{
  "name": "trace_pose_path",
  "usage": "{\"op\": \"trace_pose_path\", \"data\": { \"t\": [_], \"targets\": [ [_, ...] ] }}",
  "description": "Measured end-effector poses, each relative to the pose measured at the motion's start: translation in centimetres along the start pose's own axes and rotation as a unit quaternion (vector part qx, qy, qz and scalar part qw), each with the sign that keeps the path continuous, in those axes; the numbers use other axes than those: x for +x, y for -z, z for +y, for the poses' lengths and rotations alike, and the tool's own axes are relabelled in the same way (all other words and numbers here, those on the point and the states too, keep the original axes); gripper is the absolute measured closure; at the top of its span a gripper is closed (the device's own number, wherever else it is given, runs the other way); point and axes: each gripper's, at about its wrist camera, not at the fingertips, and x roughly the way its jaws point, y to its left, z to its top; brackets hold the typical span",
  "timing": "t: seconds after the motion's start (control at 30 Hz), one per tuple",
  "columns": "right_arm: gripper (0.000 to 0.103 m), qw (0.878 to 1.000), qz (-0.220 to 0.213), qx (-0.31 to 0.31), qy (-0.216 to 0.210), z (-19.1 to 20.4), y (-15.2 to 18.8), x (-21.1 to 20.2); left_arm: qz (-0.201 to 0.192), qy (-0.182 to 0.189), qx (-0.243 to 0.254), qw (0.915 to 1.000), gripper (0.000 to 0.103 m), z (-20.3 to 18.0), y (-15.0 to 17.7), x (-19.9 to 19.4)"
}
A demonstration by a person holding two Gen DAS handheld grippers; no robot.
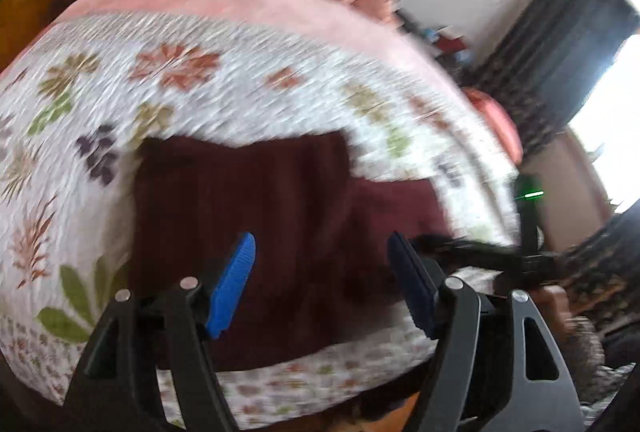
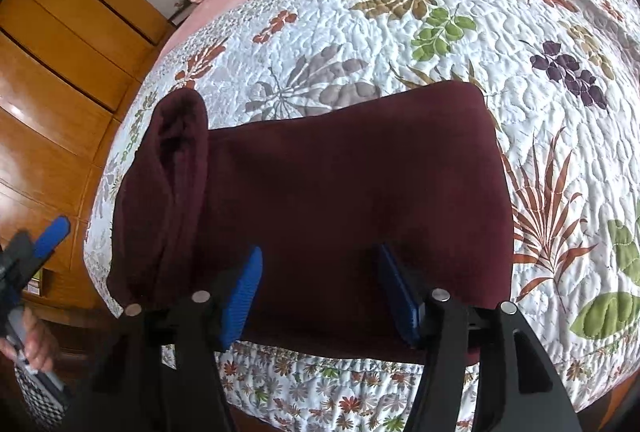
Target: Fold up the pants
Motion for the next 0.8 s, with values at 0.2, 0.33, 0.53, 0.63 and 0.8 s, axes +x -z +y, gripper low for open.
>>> {"op": "trace_pose_path", "data": {
  "t": [0.2, 0.33, 0.53, 0.63, 0.8],
  "targets": [
    [0.040, 1.000, 0.003, -0.014, 0.015, 0.5, 0.1, 0.3, 0.056, -0.034, -0.026, 0.9975, 0.044, 2.9, 1.8, 5.7],
    [0.040, 0.999, 0.007, -0.024, 0.025, 1.1, -0.1, 0.0, 0.033, -0.020, -0.039, 0.9985, 0.041, 2.7, 0.8, 3.3],
    [0.032, 0.998, -0.005, -0.061, -0.006, 4.8, -0.8, -1.7, -0.023, -0.120, -0.023, 0.9922, 0.011, 3.4, -0.1, -1.4],
    [0.029, 0.996, 0.013, -0.083, -0.029, 7.4, -0.9, -0.8, -0.004, -0.159, -0.033, 0.9867, 0.011, 5.2, 0.1, -1.3],
    [0.028, 0.993, 0.048, -0.098, -0.033, 10.0, -0.5, 2.0, 0.009, -0.148, -0.082, 0.9855, 0.011, 7.9, 1.5, -1.2]
  ]
}}
